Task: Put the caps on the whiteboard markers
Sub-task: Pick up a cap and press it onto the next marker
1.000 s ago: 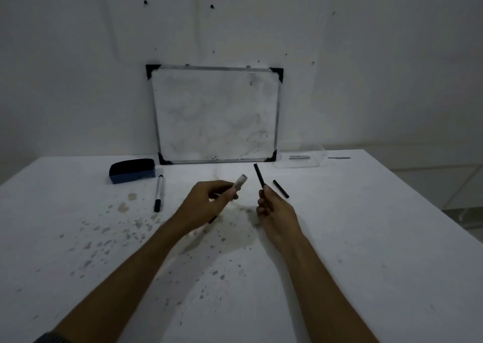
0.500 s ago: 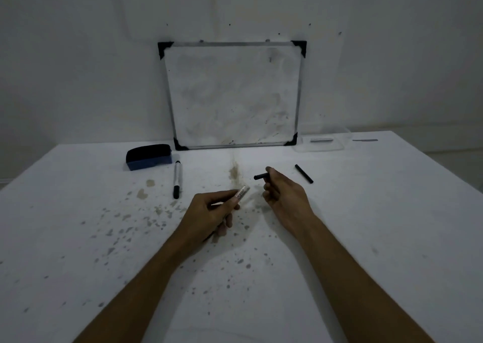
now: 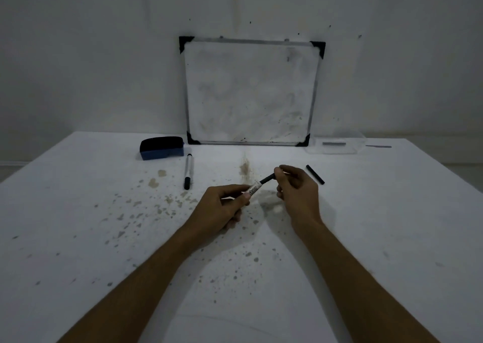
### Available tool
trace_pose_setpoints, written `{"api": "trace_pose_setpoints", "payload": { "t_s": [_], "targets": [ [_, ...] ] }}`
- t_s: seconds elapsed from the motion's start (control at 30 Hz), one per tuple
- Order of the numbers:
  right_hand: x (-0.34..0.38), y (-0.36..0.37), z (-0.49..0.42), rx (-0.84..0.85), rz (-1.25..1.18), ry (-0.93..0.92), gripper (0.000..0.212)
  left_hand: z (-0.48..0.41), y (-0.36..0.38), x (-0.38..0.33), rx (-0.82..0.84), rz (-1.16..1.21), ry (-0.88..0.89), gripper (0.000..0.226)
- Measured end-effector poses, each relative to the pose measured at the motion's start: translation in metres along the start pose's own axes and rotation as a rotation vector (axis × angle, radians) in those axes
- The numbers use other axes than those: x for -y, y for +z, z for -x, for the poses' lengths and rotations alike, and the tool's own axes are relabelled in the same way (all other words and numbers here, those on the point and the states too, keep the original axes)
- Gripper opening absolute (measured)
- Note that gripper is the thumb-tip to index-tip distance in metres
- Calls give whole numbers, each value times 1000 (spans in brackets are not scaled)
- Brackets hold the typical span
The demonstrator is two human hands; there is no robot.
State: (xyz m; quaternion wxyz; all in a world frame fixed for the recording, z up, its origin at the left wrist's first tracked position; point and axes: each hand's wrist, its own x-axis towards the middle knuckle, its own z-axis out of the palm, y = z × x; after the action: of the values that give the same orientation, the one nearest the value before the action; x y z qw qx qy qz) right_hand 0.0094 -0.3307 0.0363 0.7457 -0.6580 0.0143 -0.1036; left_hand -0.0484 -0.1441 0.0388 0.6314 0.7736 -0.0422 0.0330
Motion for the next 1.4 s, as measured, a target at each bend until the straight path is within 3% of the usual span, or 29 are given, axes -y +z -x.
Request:
{"api": "trace_pose_setpoints", "payload": {
  "t_s": [0.1, 0.4, 0.6, 0.77, 0.87, 1.0, 1.13, 1.23, 1.3, 1.4],
  "targets": [
    [5, 2, 7, 72, 173, -219, 15, 2, 2, 0, 17, -29, 28, 23],
    [8, 14, 27, 180, 334, -476, 18, 5, -7, -9, -41, 9, 146, 26],
    [-1, 18, 33, 259, 483, -491, 19, -6, -54, -15, -188, -10, 106, 20],
    [-2, 32, 34, 522, 667, -322, 34, -11, -78, -5, -334, 93, 22, 22],
    [-1, 57, 22, 657, 1030, -466, 48, -13, -78, 2, -351, 85, -2, 24],
    [-6, 79, 17, 649, 1122, -564, 40, -12, -71, 11, -360, -6, 3, 23],
    [-4, 73, 17, 572, 1013, -511, 28, -10, -67, 4, -337, -9, 18, 27],
    [3, 52, 15, 425, 747, -363, 25, -6, -51, -1, -276, 32, 6, 23],
    [7, 34, 15, 299, 445, -152, 24, -3, -38, -3, -209, 69, -6, 21],
    [13, 19, 14, 241, -47, 235, 22, -1, -24, 1, -93, 86, 15, 28]
  ]
}}
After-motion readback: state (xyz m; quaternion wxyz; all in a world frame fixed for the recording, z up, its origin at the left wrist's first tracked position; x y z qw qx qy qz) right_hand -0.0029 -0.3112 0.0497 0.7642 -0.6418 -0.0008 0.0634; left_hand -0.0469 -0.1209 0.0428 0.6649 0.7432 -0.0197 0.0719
